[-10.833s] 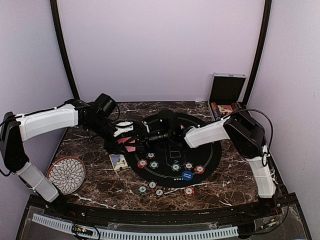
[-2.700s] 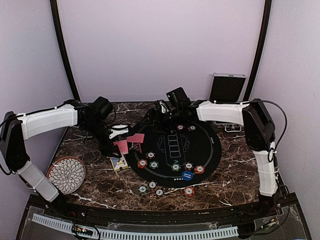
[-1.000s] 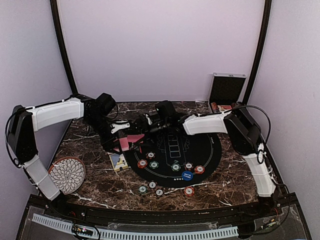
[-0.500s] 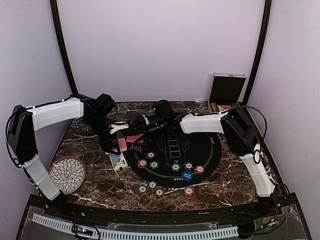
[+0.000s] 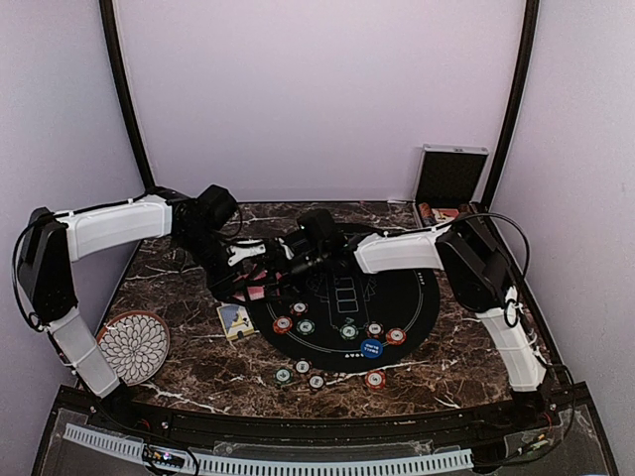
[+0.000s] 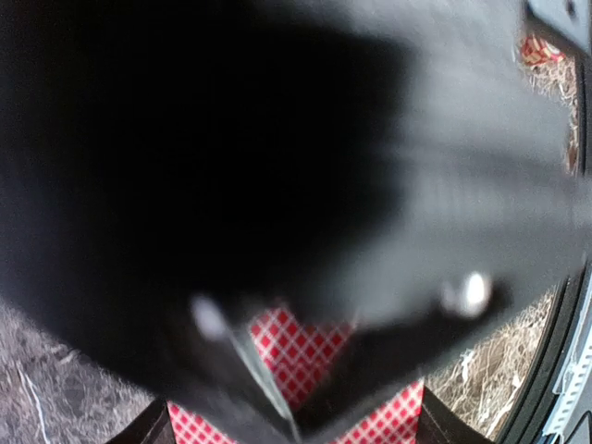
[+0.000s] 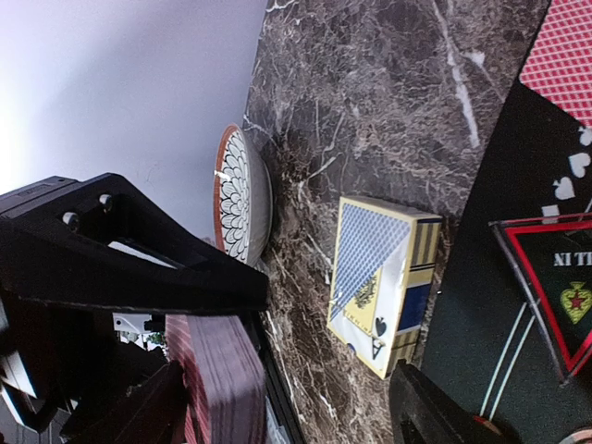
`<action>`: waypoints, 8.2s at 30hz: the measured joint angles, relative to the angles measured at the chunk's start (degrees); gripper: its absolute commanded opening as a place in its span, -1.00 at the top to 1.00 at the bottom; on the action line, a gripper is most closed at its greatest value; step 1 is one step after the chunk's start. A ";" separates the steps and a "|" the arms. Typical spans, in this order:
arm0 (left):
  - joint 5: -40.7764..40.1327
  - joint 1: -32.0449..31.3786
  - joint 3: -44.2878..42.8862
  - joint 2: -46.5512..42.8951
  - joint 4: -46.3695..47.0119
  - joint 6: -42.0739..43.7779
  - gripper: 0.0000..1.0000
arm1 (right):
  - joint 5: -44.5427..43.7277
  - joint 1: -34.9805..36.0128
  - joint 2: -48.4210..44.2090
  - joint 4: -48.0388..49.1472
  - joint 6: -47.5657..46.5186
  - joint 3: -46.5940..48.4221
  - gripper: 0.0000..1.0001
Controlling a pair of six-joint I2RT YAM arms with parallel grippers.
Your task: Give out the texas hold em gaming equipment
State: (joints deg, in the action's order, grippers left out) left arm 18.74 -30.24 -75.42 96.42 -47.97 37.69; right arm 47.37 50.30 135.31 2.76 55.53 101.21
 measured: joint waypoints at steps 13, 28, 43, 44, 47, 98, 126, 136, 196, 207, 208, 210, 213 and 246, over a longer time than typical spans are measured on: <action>1.27 -0.31 0.00 0.00 3.15 -0.07 1.00 | 0.20 0.15 -3.21 2.12 0.55 -3.93 -0.21; 1.11 -0.31 0.24 0.00 3.32 -0.04 1.00 | -0.76 -0.94 -6.54 2.58 -0.68 -8.28 -0.28; 1.40 -0.11 0.24 -0.28 3.61 -0.07 1.00 | -0.68 -1.01 -8.35 13.49 9.05 -12.94 -0.53; 1.40 -0.04 0.24 -0.37 3.63 -0.09 1.00 | -0.66 -0.94 -7.85 13.64 9.51 -12.44 -0.53; 1.42 0.09 0.24 -0.55 3.69 -0.37 1.00 | -0.42 -0.46 -6.12 14.21 10.45 -10.58 -0.53; 0.68 0.07 0.48 -0.55 3.54 -0.57 1.00 | -3.45 -2.84 -10.47 7.23 5.07 -11.93 0.92; -0.85 0.07 1.46 -0.55 3.43 -0.52 1.00 | 1.97 -24.46 -15.17 11.32 7.28 -20.37 1.00; -0.63 0.07 1.62 -0.70 2.97 -0.52 1.00 | -4.42 -30.47 -4.68 -6.84 -4.48 0.68 1.00; 3.39 0.07 1.51 -1.86 2.27 -2.93 1.00 | -1.99 -2.58 -13.46 10.43 4.02 -18.36 -0.69; 3.78 0.11 0.57 -1.86 2.45 -3.54 1.00 | -0.04 0.02 -9.94 15.30 8.31 -15.15 -0.67; 3.80 0.11 0.48 -1.86 2.51 -3.54 1.00 | 0.22 0.20 -9.49 15.56 8.55 -14.82 -0.68; 3.85 0.11 0.46 -1.86 2.47 -3.54 1.00 | 0.46 0.52 -8.26 16.24 9.42 -13.81 -0.67; 4.17 0.07 0.46 -1.86 2.45 -3.52 1.00 | 0.63 0.72 -7.34 16.74 10.16 -12.85 -0.67; 4.07 -0.20 0.46 -2.38 2.05 -3.41 1.00 | 0.28 0.04 -3.15 17.77 10.23 -9.01 -0.11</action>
State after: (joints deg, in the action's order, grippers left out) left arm 22.81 -30.44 -74.96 94.04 -45.91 34.28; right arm 47.66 50.35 132.16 20.53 65.76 92.20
